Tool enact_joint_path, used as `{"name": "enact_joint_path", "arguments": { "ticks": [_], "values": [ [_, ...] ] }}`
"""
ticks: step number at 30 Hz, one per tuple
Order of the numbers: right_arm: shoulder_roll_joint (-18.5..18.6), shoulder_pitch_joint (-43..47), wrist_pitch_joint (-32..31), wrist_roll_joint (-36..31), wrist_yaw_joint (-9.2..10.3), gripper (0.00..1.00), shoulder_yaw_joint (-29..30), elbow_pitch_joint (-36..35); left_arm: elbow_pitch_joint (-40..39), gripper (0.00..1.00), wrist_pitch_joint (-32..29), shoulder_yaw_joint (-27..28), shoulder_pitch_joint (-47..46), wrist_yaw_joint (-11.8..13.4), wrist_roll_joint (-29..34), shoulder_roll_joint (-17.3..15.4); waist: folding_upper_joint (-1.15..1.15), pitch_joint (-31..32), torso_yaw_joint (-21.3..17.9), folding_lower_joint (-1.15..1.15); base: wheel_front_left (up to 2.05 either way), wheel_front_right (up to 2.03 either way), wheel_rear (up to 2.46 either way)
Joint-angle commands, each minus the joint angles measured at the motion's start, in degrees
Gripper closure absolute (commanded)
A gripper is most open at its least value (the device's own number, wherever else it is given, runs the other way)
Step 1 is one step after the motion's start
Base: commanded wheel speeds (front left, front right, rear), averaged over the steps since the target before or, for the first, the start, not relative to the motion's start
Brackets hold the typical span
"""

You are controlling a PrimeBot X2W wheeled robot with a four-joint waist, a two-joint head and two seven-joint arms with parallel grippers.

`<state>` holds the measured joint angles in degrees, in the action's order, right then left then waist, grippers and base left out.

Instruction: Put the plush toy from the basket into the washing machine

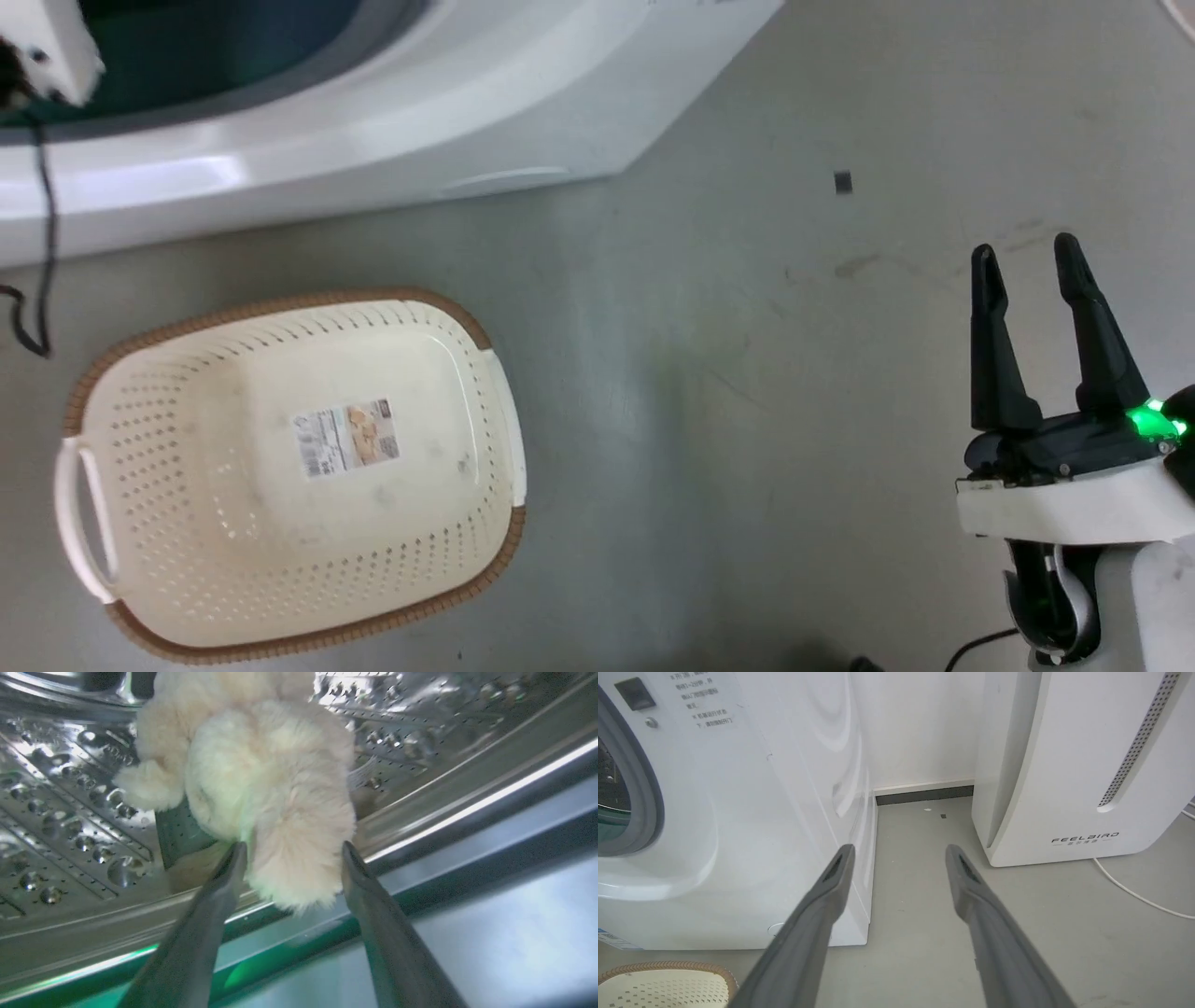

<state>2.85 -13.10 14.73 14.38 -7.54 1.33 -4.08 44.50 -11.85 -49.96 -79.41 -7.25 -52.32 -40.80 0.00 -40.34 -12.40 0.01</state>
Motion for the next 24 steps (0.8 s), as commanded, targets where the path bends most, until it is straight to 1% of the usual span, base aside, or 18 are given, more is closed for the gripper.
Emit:
{"name": "enact_joint_path", "arguments": {
  "ticks": [1,5,10,15,17,20,24],
  "values": [
    [0.0,-0.1,0.3,-0.6,0.05,0.00,0.2,0.3,0.4,0.00,1.7,-0.5,1.5,-0.2,-0.5,0.5,0.00,3.2,1.2,-0.01,0.00,0.00,0.00],
    [0.0,0.8,0.3,-1.8,0.05,0.00,0.6,1.1,2.0,0.00,8.0,-1.2,5.8,-0.2,-1.6,2.2,0.00,8.5,2.4,-0.01,0.00,0.00,0.00],
    [0.0,2.4,0.3,-3.2,0.05,0.00,1.4,2.2,3.5,0.00,16.0,-1.3,12.5,-0.2,-3.0,5.2,0.00,15.7,4.2,-0.01,0.00,0.00,0.00],
    [0.0,4.9,0.3,-4.2,0.05,0.00,2.0,3.2,3.4,0.00,24.1,-2.0,18.8,0.9,-1.8,7.4,0.00,22.1,6.5,-0.01,0.00,0.00,0.00],
    [0.0,5.9,0.3,-4.4,0.05,0.00,2.0,3.4,2.3,0.00,25.8,-1.4,21.2,2.0,-1.4,8.0,0.00,24.2,7.3,-0.01,0.00,0.00,0.00],
    [0.0,7.3,0.3,-4.7,0.05,0.00,2.2,3.7,-1.5,0.00,26.7,0.6,25.0,4.1,-0.1,8.1,0.00,27.0,8.5,-0.01,0.00,0.00,0.00],
    [0.0,8.8,0.3,-4.9,0.05,0.00,2.4,4.2,-12.1,0.00,26.8,8.8,32.5,8.0,2.8,8.5,0.00,30.2,9.9,-0.01,0.00,0.00,0.00]
  ]
}}
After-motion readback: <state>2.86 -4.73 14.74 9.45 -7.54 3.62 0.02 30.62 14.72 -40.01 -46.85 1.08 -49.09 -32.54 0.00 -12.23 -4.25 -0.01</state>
